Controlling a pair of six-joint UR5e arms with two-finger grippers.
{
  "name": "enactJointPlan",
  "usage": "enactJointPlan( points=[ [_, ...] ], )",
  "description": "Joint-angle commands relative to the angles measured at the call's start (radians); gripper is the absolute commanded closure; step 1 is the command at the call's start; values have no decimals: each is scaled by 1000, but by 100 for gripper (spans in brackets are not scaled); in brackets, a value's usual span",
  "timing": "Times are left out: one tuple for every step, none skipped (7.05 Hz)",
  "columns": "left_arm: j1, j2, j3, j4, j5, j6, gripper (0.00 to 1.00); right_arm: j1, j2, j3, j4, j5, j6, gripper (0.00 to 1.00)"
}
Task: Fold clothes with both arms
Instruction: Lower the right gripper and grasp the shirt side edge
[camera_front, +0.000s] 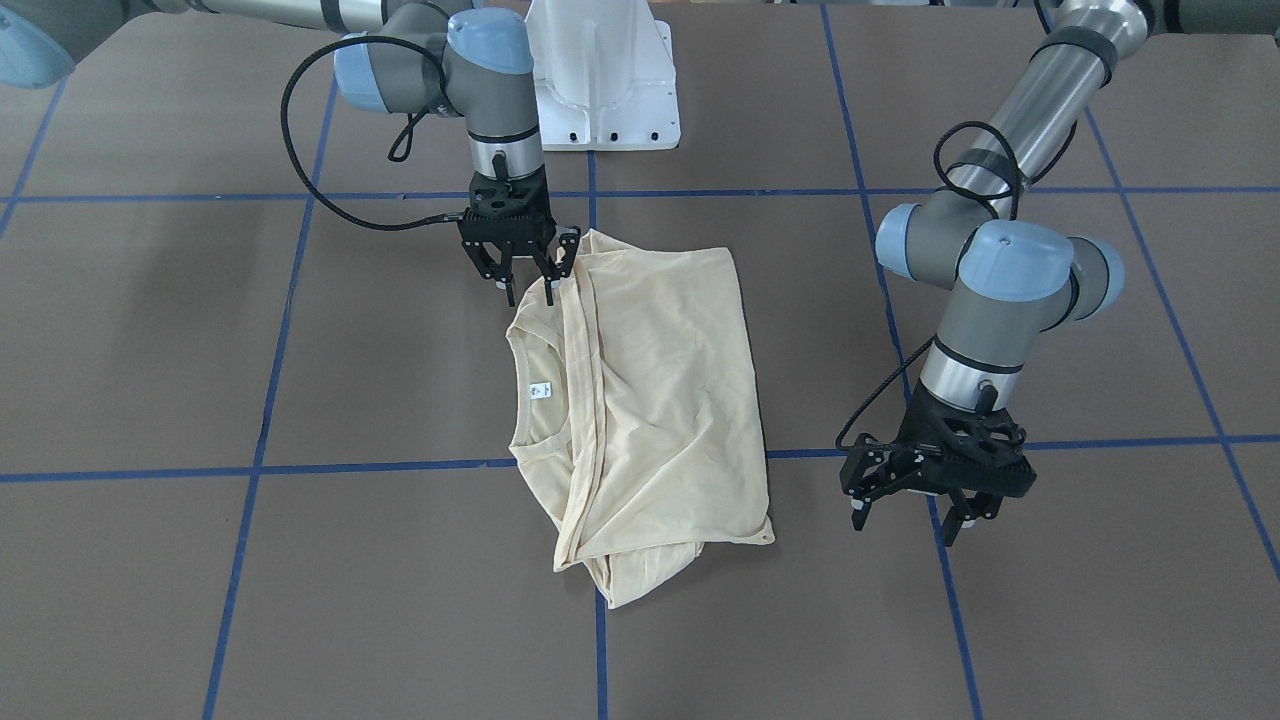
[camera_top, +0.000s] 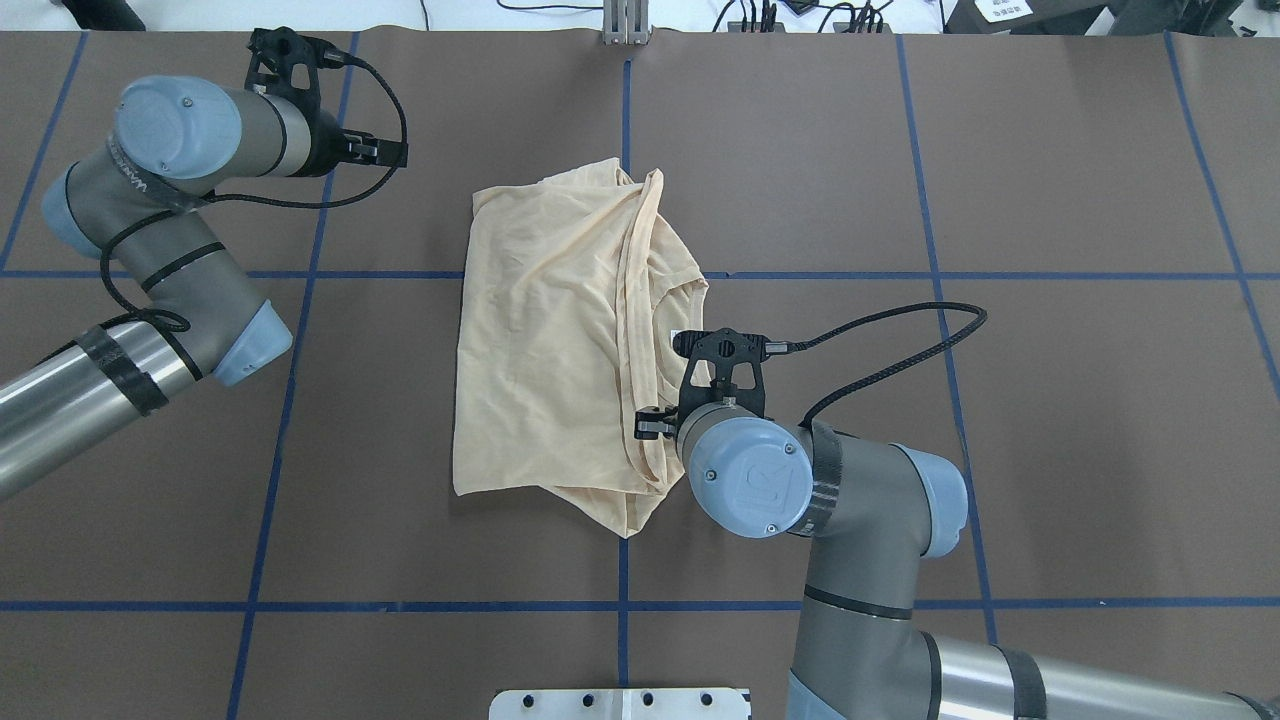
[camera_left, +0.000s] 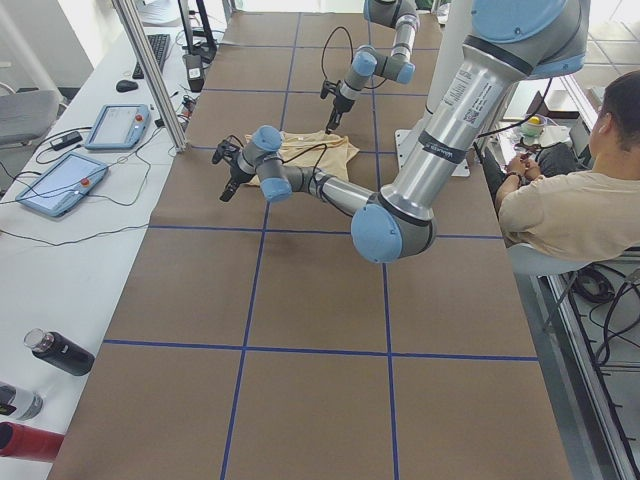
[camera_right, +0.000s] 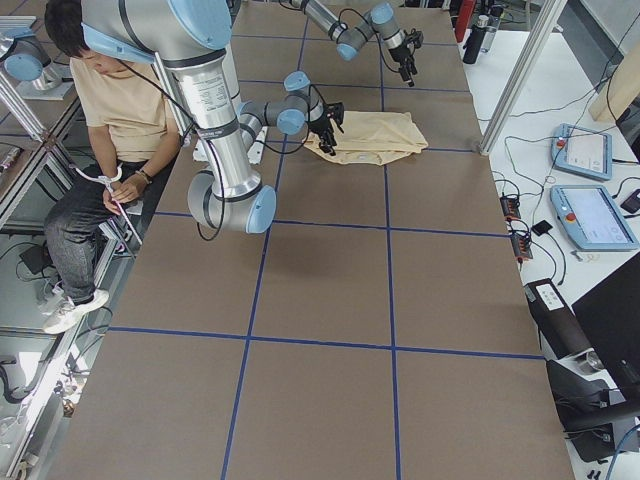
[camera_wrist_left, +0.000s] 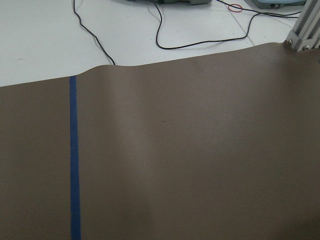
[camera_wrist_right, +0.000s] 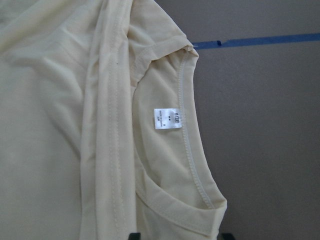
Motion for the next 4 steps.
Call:
enactJointPlan(
  points=[
    [0, 0, 1, 0, -1, 0, 0, 27, 147, -80, -123, 12, -45, 0],
    [0, 0, 1, 0, 0, 0, 0, 32, 239, -195, -139, 12, -45, 0],
    [0, 0, 1, 0, 0, 2, 0, 38, 305, -299, -169, 16, -51, 0],
    [0, 0, 1, 0, -1, 0, 0, 53, 350, -348, -244, 69, -95, 0]
  ],
)
